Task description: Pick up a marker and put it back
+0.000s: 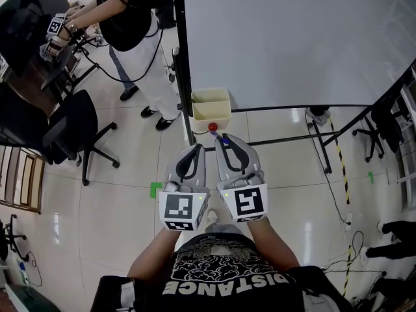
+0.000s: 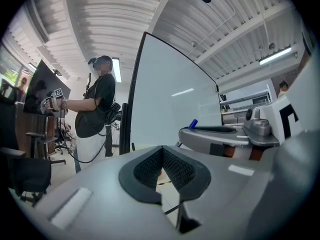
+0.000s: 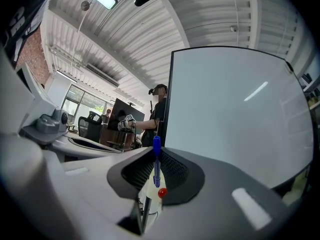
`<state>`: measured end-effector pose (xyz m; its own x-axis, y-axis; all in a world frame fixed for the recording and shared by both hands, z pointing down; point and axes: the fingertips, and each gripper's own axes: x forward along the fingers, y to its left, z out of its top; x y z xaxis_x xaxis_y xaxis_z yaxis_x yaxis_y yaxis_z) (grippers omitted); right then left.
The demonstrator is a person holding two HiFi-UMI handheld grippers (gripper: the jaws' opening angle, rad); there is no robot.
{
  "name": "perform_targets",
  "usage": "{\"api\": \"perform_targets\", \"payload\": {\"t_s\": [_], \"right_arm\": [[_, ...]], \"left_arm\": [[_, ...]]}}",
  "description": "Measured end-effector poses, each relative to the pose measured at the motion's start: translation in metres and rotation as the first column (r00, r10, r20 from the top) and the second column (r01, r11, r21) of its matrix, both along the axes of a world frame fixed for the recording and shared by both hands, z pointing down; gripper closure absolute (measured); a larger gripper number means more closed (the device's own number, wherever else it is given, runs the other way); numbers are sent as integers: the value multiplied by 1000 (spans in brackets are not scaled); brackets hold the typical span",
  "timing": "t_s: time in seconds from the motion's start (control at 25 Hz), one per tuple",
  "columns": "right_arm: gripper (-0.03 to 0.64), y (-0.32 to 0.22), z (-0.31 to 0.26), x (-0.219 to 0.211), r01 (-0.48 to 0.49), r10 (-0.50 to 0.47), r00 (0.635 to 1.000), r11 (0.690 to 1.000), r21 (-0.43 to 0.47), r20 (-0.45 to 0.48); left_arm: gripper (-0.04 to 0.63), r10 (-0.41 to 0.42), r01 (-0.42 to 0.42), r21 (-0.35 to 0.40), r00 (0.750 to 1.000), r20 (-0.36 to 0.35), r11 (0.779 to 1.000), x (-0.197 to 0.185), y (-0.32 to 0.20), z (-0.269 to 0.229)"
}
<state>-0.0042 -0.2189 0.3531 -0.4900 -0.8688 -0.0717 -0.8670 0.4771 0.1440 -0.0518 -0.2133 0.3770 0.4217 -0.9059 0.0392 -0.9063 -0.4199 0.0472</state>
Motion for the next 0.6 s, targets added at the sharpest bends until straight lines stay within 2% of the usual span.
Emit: {"api": "perform_targets", "payload": {"t_s": [0.6], "right_arm": [[578,-25,-6,-1,2,-2,1000,1000,20,3]], "left_arm": [[589,-1,1,7,1000,-6,1000,0,-21,0]]}}
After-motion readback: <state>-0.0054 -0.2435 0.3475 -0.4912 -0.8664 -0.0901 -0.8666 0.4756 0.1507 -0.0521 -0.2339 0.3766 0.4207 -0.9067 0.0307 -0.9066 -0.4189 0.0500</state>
